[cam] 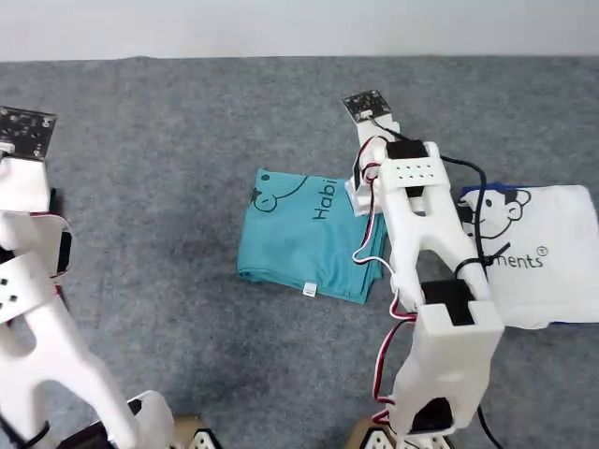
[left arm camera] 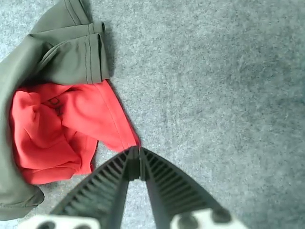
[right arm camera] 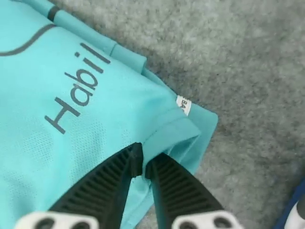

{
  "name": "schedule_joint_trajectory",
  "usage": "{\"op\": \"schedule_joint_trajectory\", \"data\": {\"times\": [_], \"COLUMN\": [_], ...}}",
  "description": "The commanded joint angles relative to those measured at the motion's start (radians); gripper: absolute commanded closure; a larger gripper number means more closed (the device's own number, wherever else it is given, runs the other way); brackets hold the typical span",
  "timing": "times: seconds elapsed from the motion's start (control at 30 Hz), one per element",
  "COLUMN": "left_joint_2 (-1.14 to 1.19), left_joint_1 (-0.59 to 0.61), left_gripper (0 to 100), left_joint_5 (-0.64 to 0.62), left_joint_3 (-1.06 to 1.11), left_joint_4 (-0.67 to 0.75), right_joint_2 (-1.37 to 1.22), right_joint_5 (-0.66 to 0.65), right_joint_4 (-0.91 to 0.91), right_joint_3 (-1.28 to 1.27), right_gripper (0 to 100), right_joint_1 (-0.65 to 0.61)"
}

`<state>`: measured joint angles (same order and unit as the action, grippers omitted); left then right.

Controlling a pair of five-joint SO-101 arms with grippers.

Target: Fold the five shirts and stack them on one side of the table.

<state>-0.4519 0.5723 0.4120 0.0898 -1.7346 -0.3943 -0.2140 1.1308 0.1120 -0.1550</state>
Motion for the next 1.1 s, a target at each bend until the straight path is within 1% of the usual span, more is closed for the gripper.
{"op": "schedule_joint_trajectory", "data": {"times": [0.0,0.1,0.2,0.33,0.43,0.57,0.67,0.73,0.8,0.93,1.07], "left_joint_2": [-0.023,-0.021,-0.021,-0.021,-0.021,-0.021,-0.021,-0.021,-0.021,-0.026,-0.021], "left_joint_1": [0.002,0.002,0.0,0.0,-0.002,-0.002,-0.002,-0.002,-0.002,-0.003,-0.003], "left_gripper": [99,99,99,99,99,99,99,99,99,99,99], "left_joint_5": [0.009,0.011,0.011,0.011,0.011,0.011,0.011,0.011,0.011,0.011,0.011], "left_joint_3": [-0.004,-0.004,-0.004,-0.004,-0.004,-0.004,0.015,0.033,0.05,0.074,0.077], "left_joint_4": [-0.017,-0.017,-0.017,-0.017,-0.017,-0.014,0.008,0.014,0.023,0.052,0.058], "right_joint_2": [0.012,0.013,0.004,-0.03,-0.074,-0.081,-0.074,-0.065,-0.054,-0.056,-0.062], "right_joint_5": [-0.069,-0.121,-0.152,-0.233,-0.253,-0.25,-0.244,-0.186,-0.08,0.104,0.261], "right_joint_4": [-0.016,-0.022,-0.025,-0.097,-0.097,-0.016,0.114,0.213,0.286,0.394,0.446], "right_joint_3": [0.072,0.087,0.133,0.175,0.216,0.247,0.308,0.358,0.397,0.44,0.436], "right_gripper": [98.9,98.8,98.8,98.8,98.9,97.2,88.9,82.9,79.1,78.4,78.1], "right_joint_1": [-0.005,-0.004,0.024,0.058,0.067,0.062,0.045,0.036,0.027,0.013,-0.015]}}
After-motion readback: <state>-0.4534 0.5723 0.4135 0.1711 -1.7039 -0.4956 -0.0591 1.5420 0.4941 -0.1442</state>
